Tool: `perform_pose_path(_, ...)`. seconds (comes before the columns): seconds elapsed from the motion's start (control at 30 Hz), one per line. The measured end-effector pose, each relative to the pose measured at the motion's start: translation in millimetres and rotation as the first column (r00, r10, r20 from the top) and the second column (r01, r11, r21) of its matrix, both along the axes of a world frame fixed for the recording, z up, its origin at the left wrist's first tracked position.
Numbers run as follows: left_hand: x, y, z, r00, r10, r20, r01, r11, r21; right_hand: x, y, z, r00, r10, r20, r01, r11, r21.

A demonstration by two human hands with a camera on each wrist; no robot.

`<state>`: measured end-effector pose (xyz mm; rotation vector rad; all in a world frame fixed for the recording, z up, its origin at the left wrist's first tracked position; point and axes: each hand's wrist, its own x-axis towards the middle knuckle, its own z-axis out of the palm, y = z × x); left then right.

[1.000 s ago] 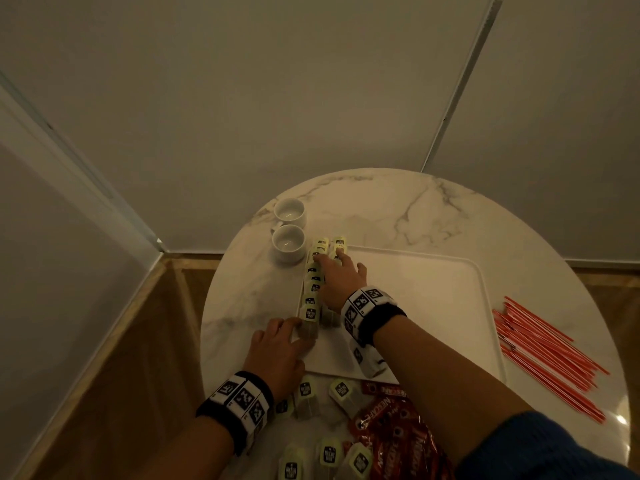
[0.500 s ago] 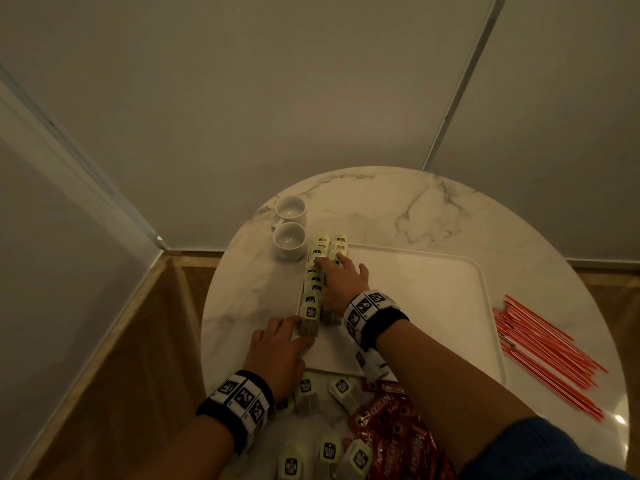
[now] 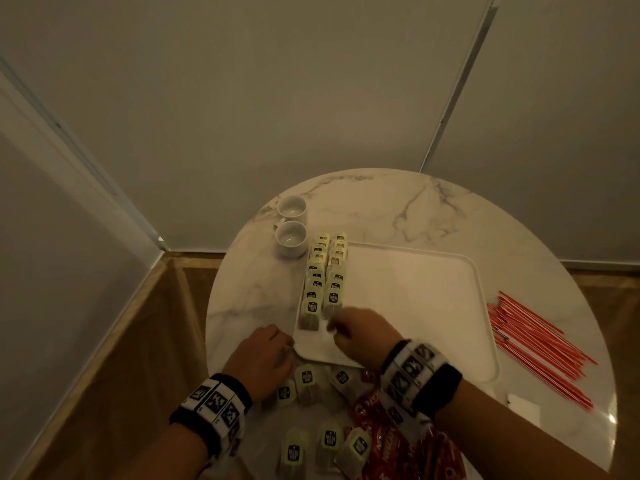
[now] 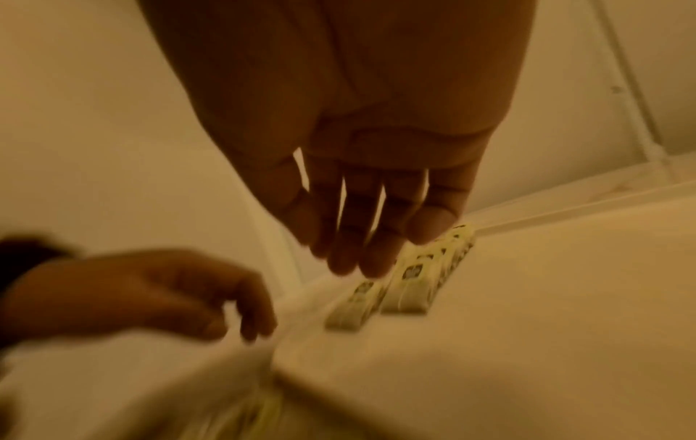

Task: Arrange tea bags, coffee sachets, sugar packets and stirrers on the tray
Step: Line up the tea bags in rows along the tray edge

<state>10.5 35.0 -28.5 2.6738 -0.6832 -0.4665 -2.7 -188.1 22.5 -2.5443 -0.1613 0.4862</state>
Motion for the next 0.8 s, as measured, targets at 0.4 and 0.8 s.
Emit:
perform_pose_path(0.4,-40,11,5,0.982,-0.022,-0.188,0.068,0.968,0.24,-65,18,-29,0.993,0.019,-0.113,-0.057,0.939,-0.339)
perform_pose_path(0.8,-43,12,3,0.953,0.143,-0.267,-0.102,0.981,0.163,-41,5,-12,0.957,-0.196,-0.212,0.196,0.98,-0.024)
